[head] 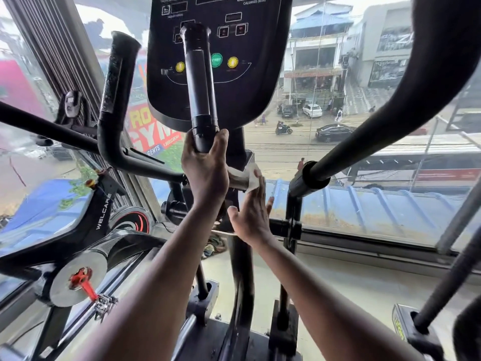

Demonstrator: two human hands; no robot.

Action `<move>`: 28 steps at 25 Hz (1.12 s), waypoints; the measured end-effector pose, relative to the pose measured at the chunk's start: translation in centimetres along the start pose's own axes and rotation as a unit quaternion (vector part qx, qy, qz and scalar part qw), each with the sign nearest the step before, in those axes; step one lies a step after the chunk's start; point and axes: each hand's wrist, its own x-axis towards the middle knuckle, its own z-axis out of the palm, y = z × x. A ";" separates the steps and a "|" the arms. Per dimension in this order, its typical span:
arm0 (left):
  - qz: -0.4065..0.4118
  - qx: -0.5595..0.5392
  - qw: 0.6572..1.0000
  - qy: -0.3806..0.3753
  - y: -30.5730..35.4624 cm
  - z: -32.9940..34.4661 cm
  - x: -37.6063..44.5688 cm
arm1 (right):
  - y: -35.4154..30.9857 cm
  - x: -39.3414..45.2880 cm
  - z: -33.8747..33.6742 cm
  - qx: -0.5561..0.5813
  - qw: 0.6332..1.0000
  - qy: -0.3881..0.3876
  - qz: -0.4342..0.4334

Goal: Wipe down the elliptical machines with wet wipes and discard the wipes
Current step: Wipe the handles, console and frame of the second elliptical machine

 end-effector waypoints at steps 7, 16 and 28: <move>-0.008 -0.022 1.000 -0.005 -0.2 0.1 0.1 | -3.1 -3.2 0.7 0.012 0.985 0.084 -0.151; 0.027 -0.018 0.999 -0.004 -0.4 0.0 0.2 | -1.6 -0.2 0.5 0.090 0.992 0.082 -0.018; 0.038 -0.006 0.999 -0.001 -0.8 -0.1 0.3 | 1.4 0.6 2.4 0.097 0.992 0.072 0.047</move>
